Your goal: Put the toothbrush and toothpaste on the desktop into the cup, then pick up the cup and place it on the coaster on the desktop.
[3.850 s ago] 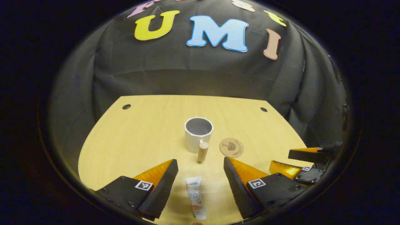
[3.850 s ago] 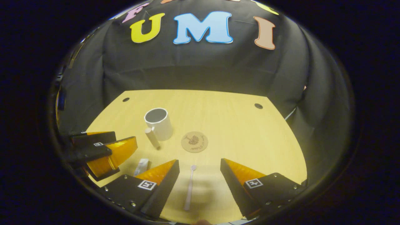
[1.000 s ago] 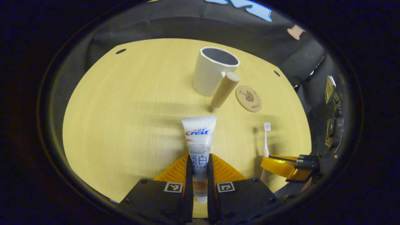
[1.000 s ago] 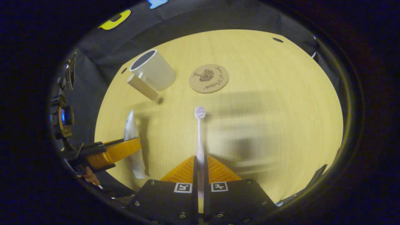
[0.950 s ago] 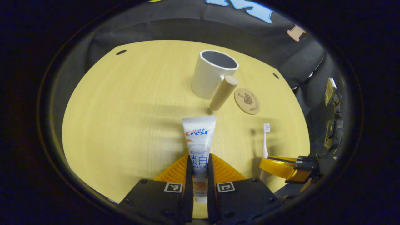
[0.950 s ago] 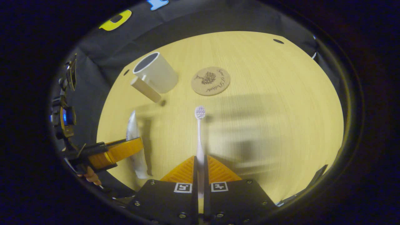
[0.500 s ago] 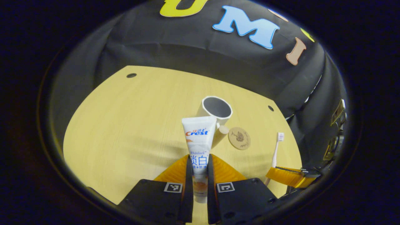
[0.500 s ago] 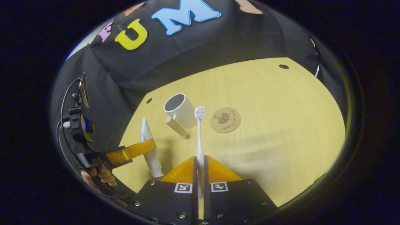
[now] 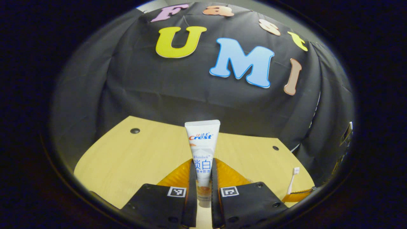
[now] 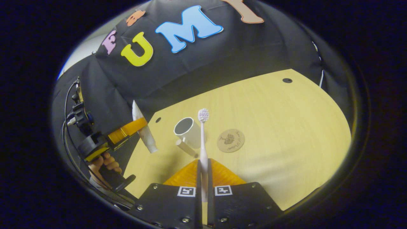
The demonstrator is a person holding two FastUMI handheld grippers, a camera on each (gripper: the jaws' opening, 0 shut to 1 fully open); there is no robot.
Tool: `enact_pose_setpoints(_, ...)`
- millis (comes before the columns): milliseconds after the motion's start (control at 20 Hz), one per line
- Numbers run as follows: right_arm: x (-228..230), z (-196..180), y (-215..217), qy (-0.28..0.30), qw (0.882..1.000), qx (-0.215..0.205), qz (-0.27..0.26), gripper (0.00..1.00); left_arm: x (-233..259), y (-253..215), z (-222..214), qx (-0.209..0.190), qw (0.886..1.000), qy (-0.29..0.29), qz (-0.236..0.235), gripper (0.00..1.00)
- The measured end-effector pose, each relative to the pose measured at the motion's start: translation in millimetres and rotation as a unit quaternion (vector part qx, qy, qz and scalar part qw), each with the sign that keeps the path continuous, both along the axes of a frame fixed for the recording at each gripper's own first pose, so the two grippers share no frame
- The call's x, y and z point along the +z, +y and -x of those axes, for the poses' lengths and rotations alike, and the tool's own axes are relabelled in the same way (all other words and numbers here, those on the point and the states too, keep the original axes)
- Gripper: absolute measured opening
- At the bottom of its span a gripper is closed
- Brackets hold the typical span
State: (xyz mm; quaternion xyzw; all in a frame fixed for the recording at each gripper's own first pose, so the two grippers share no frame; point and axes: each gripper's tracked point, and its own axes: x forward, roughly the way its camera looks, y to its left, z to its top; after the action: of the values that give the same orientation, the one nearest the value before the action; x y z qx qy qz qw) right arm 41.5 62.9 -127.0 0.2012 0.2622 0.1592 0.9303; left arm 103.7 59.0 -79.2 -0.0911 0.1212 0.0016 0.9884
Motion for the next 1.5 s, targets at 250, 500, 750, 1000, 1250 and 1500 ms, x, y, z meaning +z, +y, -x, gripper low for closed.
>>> enact_pose_setpoints(250, 3, 4, -6, -0.005, 1.000, -0.014, 0.002, 0.07, 22, -26, -38, -0.033, 0.997, -0.062, 0.019, 0.25)
enact_pose_setpoints(500, 2, 14, -10, -0.008, 0.999, -0.033, 0.013, 0.07, 6, -42, -81, -0.049, 0.996, -0.073, 0.029, 0.25)
enact_pose_setpoints(750, -2, 18, -15, 0.002, 0.999, -0.046, 0.013, 0.07, -37, -40, -108, -0.046, 0.998, -0.037, 0.039, 0.24)
enact_pose_setpoints(1000, 0, 13, -13, 0.003, 0.999, -0.043, 0.005, 0.07, -65, -46, -106, -0.049, 0.998, -0.003, 0.031, 0.29)
enact_pose_setpoints(1250, 0, 11, -10, 0.002, 0.999, -0.035, 0.005, 0.07, -80, -48, -97, -0.054, 0.997, 0.029, 0.051, 0.43)
enact_pose_setpoints(1500, 3, 8, -11, -0.002, 1.000, -0.031, 0.005, 0.07, -77, -43, -87, -0.056, 0.996, 0.031, 0.062, 0.70)
